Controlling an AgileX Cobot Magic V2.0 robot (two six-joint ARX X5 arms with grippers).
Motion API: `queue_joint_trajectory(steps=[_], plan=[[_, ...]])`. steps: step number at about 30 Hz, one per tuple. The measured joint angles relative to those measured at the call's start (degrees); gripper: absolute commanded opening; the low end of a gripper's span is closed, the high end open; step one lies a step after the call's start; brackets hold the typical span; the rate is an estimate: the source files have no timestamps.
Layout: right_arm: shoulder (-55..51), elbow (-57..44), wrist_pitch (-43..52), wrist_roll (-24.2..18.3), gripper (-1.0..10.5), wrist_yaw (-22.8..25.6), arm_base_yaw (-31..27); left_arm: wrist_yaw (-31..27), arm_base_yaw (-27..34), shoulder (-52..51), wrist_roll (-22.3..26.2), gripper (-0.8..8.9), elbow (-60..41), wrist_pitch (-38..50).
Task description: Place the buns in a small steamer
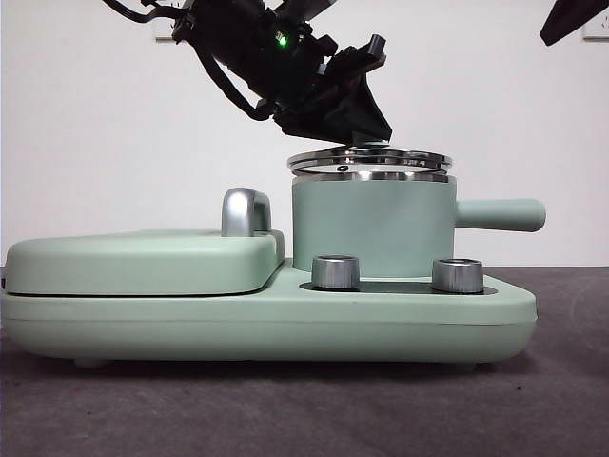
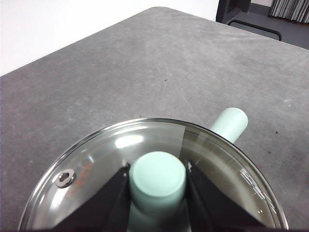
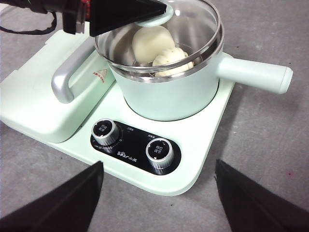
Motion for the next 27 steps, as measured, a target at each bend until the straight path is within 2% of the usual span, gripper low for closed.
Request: queue_joint_trajectory(steps=[27], plan=[[0.0,0.0,0.0,0.1,3.6,0.0,0.0,1.3,0.0,1.1,-0.6,0.10,0.0,0.5]])
